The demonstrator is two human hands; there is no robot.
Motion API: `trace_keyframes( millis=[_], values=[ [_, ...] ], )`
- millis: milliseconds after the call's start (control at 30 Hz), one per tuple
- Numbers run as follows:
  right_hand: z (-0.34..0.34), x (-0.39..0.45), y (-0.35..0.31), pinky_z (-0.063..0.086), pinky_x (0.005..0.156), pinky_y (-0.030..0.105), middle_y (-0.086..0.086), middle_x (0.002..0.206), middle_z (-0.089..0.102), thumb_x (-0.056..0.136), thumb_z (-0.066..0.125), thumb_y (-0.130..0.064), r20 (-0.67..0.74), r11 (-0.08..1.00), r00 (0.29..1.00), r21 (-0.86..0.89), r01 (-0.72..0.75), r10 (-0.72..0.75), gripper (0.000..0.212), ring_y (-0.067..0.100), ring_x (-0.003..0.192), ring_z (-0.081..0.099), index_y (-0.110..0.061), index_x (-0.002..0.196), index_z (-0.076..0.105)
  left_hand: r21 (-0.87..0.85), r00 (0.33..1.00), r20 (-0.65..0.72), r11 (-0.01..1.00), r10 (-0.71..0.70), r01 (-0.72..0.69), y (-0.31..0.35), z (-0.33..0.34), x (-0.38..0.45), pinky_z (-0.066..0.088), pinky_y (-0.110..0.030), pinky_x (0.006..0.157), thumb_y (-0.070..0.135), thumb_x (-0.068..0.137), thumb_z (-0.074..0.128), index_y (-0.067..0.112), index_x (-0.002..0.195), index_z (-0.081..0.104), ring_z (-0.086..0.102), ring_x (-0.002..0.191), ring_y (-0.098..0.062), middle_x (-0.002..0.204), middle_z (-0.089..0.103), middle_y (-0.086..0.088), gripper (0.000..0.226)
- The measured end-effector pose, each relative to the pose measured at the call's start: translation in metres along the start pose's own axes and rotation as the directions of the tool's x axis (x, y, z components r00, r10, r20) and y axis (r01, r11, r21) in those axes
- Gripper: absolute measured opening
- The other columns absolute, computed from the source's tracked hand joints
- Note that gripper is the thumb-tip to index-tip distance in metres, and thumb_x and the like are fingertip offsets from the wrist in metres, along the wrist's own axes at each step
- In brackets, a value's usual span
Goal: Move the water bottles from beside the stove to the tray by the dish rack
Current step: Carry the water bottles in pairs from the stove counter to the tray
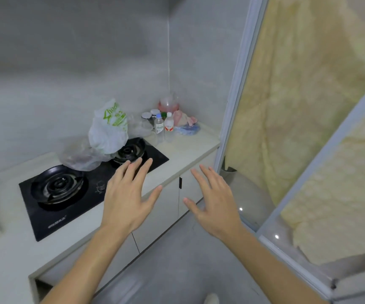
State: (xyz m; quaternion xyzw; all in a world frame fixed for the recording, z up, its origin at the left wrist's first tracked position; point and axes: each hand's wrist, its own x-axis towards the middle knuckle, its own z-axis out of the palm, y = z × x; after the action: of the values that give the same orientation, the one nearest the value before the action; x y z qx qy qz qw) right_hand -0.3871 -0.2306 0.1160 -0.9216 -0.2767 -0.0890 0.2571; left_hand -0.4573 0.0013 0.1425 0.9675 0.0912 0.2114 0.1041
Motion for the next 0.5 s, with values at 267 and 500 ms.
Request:
trace_keyframes(
  millis=[267, 500],
  values=[
    [0.012, 0.154, 0.095, 0.016, 0.131, 0.044, -0.006, 0.175, 0.012, 0.1, 0.046, -0.065, 0.055, 0.997, 0.996, -0.023, 0.072, -0.071, 0.077, 0.018, 0.163, 0.004, -0.034, 0.166, 0.019, 0.065, 0.997, 0.007, 0.995, -0.077, 0.076, 0.012, 0.069, 0.139, 0.046, -0.047, 0.108, 0.068, 0.096, 0.04, 0.032, 0.159, 0.039, 0.038, 0.147, -0.023, 0.158, 0.046, 0.005, 0.072],
    [0.022, 0.281, 0.147, 0.017, 0.129, 0.043, -0.003, 0.175, 0.015, 0.1, 0.049, -0.062, 0.125, 0.985, 0.978, -0.022, 0.171, -0.167, 0.076, 0.021, 0.162, 0.008, -0.032, 0.164, 0.021, 0.117, 0.981, 0.043, 0.976, -0.191, 0.185, 0.005, 0.118, 0.229, 0.049, -0.05, 0.106, 0.068, 0.095, 0.04, 0.031, 0.158, 0.04, 0.037, 0.145, -0.024, 0.156, 0.048, 0.005, 0.073]
  ],
)
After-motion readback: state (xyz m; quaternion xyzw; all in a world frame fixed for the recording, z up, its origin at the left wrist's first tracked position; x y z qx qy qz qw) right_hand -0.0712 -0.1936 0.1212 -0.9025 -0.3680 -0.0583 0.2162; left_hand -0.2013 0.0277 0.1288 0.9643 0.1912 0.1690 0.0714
